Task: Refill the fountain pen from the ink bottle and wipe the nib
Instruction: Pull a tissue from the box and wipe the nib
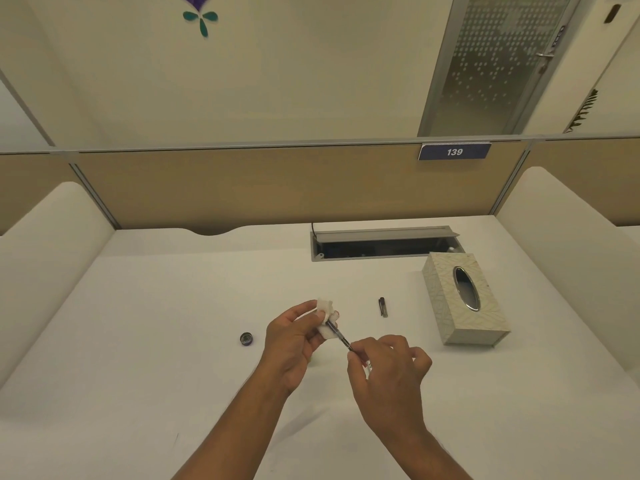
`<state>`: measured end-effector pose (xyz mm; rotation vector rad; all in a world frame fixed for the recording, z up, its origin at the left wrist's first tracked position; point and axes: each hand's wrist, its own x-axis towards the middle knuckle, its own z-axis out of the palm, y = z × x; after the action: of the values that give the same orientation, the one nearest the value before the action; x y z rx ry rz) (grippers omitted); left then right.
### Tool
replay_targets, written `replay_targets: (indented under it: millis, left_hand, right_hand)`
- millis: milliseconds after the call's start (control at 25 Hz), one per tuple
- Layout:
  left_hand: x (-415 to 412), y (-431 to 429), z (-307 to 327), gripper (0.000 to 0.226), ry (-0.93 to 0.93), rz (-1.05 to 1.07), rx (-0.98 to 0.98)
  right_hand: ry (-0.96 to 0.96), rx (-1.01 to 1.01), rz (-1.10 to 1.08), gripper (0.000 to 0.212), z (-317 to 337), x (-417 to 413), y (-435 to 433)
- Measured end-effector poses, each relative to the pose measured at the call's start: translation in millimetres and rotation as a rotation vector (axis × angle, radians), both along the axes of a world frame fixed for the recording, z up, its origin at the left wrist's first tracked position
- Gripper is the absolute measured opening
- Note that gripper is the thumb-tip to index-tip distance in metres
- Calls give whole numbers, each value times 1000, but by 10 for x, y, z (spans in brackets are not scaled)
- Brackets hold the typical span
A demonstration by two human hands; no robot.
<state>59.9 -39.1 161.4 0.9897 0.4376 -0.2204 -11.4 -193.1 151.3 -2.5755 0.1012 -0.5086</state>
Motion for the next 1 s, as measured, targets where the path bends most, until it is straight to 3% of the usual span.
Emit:
replay_targets:
  millis: [360,680,1000]
  left_hand:
    - [-15,10,-49,23,-19,-16,143]
    - [-51,135,54,51,-121,-167,-66]
    - [-90,172,39,31,-134,-155,-33]
  right_hand:
    - [-72,16,35,12,96,40,22]
    - [-23,-10,15,11,78,93,24]
    - [15,80,42,14,116,84,41]
